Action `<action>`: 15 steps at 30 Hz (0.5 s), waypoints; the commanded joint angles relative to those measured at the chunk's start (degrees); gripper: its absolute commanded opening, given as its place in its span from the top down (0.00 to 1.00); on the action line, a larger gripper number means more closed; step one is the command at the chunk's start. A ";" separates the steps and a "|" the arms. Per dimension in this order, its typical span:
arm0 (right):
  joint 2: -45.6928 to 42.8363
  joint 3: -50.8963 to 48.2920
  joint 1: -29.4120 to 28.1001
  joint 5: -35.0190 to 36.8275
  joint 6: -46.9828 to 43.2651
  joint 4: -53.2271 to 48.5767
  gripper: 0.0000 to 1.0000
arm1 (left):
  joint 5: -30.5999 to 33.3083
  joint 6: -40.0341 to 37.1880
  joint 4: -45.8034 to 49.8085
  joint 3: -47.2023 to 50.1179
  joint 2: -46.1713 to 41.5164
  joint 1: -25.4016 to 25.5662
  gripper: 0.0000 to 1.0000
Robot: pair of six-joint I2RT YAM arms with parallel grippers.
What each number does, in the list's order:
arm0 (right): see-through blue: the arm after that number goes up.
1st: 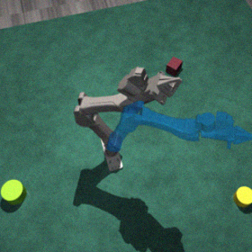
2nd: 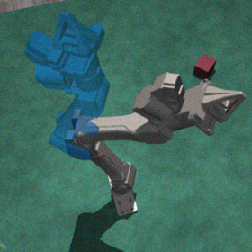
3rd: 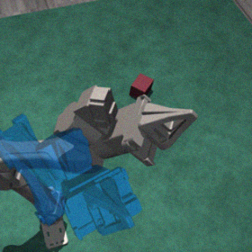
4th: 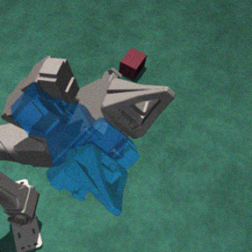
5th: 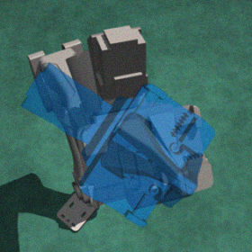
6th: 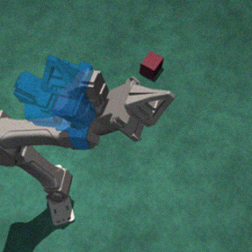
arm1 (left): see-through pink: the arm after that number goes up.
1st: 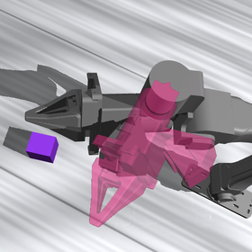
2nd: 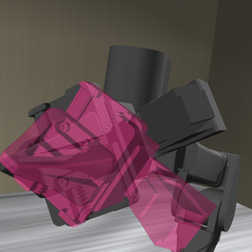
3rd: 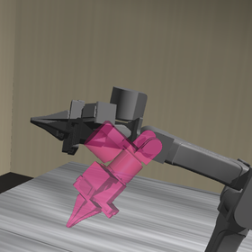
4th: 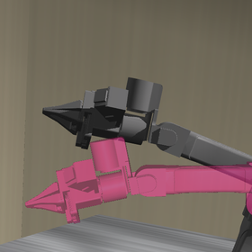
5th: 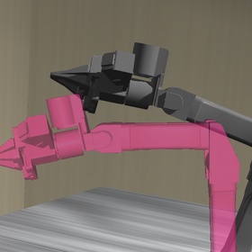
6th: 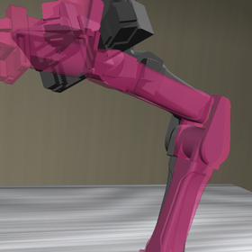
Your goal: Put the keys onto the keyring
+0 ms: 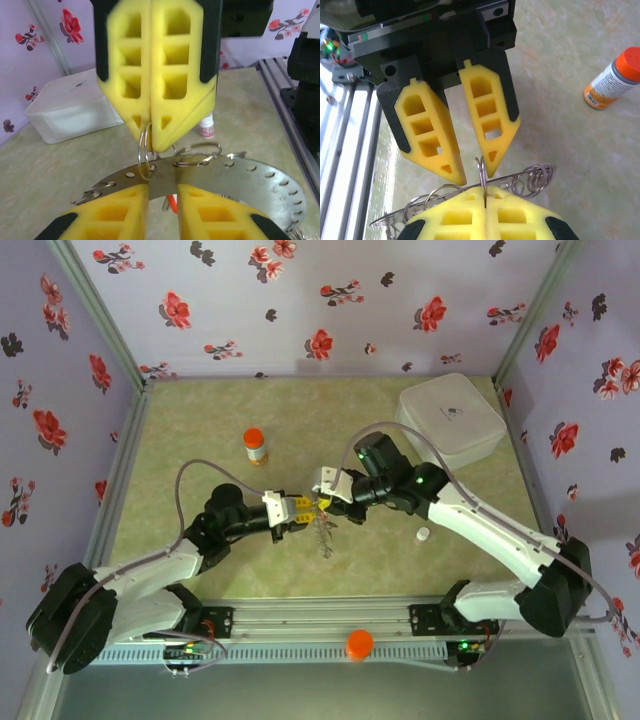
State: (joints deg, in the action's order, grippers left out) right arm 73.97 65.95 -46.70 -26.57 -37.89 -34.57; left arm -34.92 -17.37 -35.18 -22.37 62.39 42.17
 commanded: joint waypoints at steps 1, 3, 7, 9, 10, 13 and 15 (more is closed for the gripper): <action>2.21 4.78 -2.10 7.83 -5.28 -11.26 1.00 | 0.86 -2.29 2.72 -1.67 -0.83 0.37 0.78; 2.82 6.10 -2.77 9.04 -5.35 -11.50 1.00 | 0.73 -1.81 1.98 -1.37 -1.02 0.37 0.78; 3.83 7.32 -4.00 9.41 -5.35 -11.09 1.00 | 0.49 -1.03 0.59 -0.86 -1.57 0.37 0.77; 4.44 7.69 -4.60 9.45 -5.25 -10.67 1.00 | 0.38 -0.74 0.23 -0.75 -1.66 0.37 0.77; 4.61 7.78 -4.78 9.58 -5.02 -10.40 1.00 | 0.27 -0.66 0.20 -0.78 -1.66 0.37 0.77; 5.14 8.04 -5.07 10.72 -4.75 -9.56 1.00 | 0.28 -1.02 0.64 -0.83 -1.84 0.37 0.78; 5.40 8.18 -5.27 10.69 -4.31 -9.00 1.00 | 0.29 -0.92 0.64 -0.83 -1.88 0.36 0.78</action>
State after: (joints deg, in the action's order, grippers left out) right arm 79.15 71.85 -51.37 -16.99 -42.02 -43.86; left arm -34.52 -18.00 -34.22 -22.50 61.73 42.17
